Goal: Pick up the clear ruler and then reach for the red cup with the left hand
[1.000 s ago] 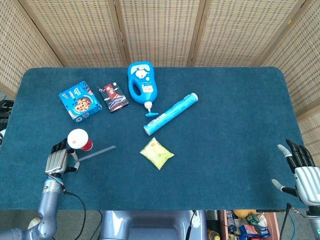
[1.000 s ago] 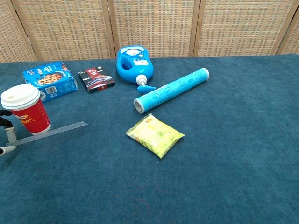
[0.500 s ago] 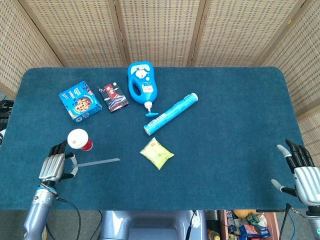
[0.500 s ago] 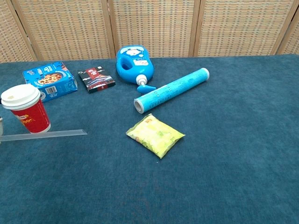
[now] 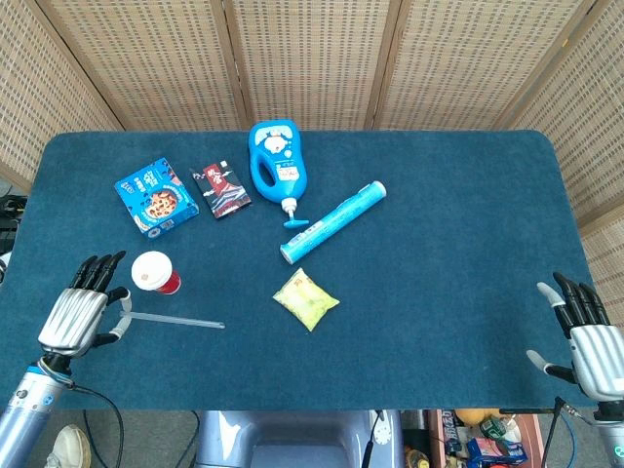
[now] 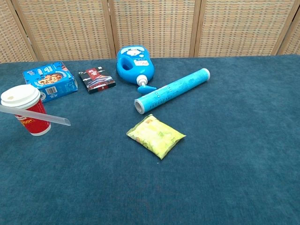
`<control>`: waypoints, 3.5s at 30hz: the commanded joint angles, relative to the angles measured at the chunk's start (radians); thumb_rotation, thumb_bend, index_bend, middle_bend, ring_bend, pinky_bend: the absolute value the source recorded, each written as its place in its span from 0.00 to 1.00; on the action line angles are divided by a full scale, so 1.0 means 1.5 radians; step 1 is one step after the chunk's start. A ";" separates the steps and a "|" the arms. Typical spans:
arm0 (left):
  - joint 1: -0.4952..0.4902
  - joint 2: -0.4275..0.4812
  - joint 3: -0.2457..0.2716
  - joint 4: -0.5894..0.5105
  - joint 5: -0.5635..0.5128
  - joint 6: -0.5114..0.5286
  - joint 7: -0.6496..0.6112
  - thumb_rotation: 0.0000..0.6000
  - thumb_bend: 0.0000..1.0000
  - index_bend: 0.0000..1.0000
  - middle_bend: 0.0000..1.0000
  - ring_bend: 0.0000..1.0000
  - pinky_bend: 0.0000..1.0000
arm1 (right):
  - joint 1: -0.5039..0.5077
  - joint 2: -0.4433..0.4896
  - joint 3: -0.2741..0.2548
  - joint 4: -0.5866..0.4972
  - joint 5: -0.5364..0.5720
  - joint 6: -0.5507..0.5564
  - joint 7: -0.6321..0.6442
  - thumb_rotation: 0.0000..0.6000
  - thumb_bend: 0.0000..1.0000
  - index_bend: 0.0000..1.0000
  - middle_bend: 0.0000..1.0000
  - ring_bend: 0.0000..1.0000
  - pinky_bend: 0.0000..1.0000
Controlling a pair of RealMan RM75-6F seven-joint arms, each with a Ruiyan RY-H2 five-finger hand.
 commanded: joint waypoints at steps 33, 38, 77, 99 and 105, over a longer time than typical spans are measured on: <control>-0.143 0.170 -0.081 0.227 0.252 0.011 0.142 1.00 0.38 0.62 0.00 0.00 0.00 | 0.004 -0.006 0.002 0.000 0.011 -0.012 -0.017 1.00 0.00 0.00 0.00 0.00 0.00; -0.134 0.201 -0.069 0.231 0.275 0.019 0.147 1.00 0.38 0.63 0.00 0.00 0.00 | 0.004 -0.006 0.003 0.001 0.013 -0.012 -0.014 1.00 0.00 0.00 0.00 0.00 0.00; -0.133 0.199 -0.044 0.279 0.330 -0.001 0.175 1.00 0.38 0.64 0.00 0.00 0.00 | 0.005 -0.006 0.002 -0.003 0.014 -0.016 -0.025 1.00 0.00 0.00 0.00 0.00 0.00; -0.136 0.184 -0.038 0.283 0.332 -0.004 0.180 1.00 0.38 0.64 0.00 0.00 0.00 | 0.006 -0.007 0.002 -0.003 0.017 -0.020 -0.028 1.00 0.00 0.00 0.00 0.00 0.00; -0.135 0.181 -0.037 0.285 0.333 -0.004 0.181 1.00 0.38 0.64 0.00 0.00 0.00 | 0.006 -0.007 0.002 -0.004 0.016 -0.019 -0.028 1.00 0.00 0.00 0.00 0.00 0.00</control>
